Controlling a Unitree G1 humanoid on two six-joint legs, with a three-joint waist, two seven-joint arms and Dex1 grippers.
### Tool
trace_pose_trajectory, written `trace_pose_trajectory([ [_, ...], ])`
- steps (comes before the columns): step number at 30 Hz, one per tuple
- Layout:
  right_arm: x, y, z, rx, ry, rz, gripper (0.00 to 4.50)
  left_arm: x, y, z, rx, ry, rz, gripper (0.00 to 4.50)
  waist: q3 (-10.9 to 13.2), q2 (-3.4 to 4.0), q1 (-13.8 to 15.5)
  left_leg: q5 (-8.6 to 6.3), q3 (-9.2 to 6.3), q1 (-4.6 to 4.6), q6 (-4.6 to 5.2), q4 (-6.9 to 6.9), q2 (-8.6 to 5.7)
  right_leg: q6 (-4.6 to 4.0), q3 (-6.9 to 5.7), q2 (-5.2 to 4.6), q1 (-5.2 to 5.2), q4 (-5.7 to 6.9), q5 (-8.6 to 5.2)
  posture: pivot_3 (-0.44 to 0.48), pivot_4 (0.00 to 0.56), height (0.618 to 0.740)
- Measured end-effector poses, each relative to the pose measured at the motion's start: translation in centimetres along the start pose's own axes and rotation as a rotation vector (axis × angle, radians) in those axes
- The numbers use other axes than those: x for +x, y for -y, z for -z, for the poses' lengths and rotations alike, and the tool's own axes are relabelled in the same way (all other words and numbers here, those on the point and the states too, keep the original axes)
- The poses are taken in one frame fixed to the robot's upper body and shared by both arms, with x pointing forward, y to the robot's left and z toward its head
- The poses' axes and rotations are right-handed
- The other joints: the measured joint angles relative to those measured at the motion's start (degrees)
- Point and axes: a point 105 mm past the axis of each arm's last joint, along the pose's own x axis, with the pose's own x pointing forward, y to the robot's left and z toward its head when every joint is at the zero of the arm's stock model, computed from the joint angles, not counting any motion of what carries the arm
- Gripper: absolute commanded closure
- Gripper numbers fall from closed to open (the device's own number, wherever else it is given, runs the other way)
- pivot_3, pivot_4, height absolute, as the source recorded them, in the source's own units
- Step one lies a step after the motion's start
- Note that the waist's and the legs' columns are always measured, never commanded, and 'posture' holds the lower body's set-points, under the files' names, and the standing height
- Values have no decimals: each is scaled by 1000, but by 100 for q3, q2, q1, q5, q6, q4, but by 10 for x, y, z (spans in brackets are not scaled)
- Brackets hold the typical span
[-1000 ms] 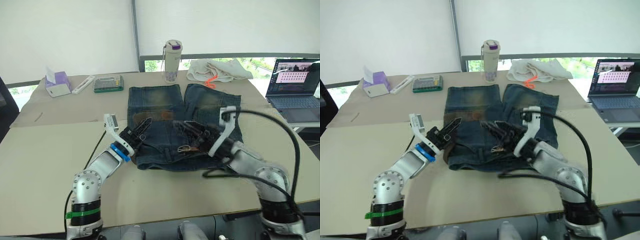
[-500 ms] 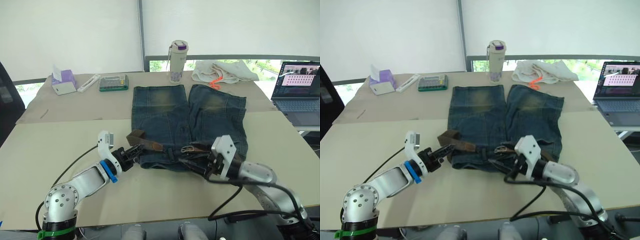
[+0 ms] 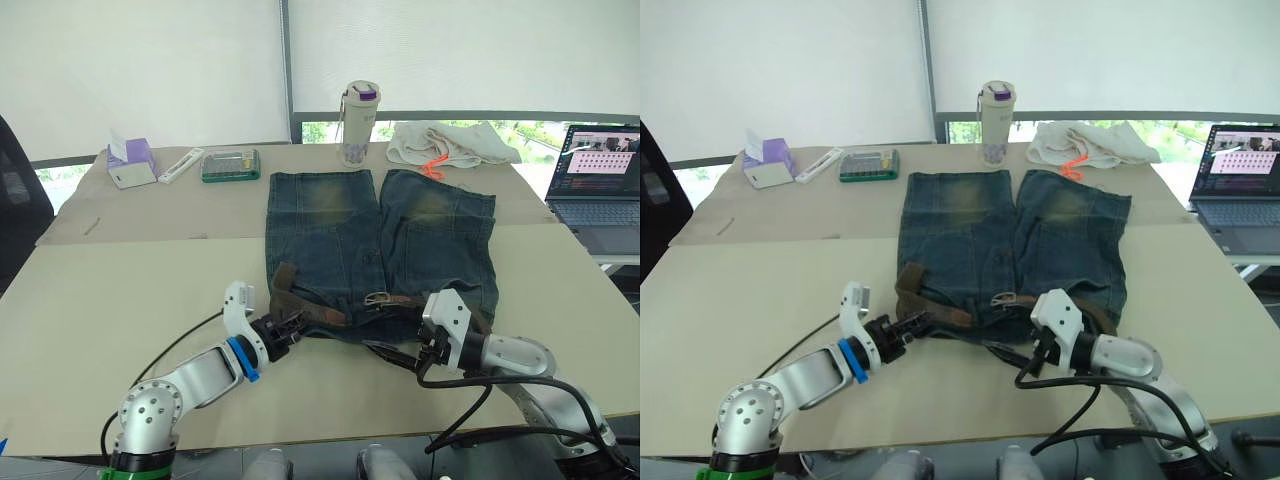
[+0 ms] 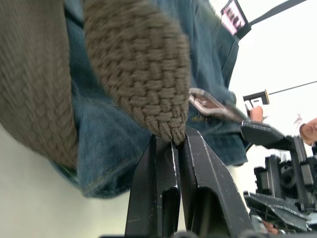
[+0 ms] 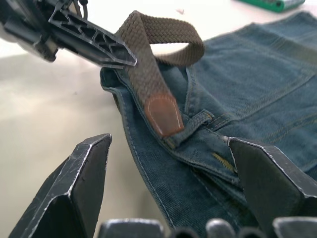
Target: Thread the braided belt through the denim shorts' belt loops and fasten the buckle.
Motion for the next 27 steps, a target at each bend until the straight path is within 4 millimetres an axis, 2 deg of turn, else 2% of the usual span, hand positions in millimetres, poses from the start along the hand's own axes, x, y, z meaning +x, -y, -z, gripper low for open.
trace_pose_trajectory([
  [12, -7, 1, 0, 12, -24, 17, 323, 13, -14, 6, 55, 54, -70, 4500, 0, 0, 46, 0, -1, -2, 0, 1, -3, 1, 0, 0, 5, -10, 0, 0, 150, 740],
  [19, -10, 1, 3, 25, -42, 23, 323, 10, -18, 2, 56, 99, -104, 4500, 1, -2, 23, 0, -1, -1, 0, 0, 0, 2, 0, 3, 5, -9, 0, 0, 150, 740],
  [27, -6, 1, 0, 30, -24, 25, 323, 7, -17, -23, 80, 203, -137, 4500, 1, -1, 25, 0, -1, -2, 0, 1, -2, 2, -1, 3, 5, -10, 0, 0, 150, 740],
])
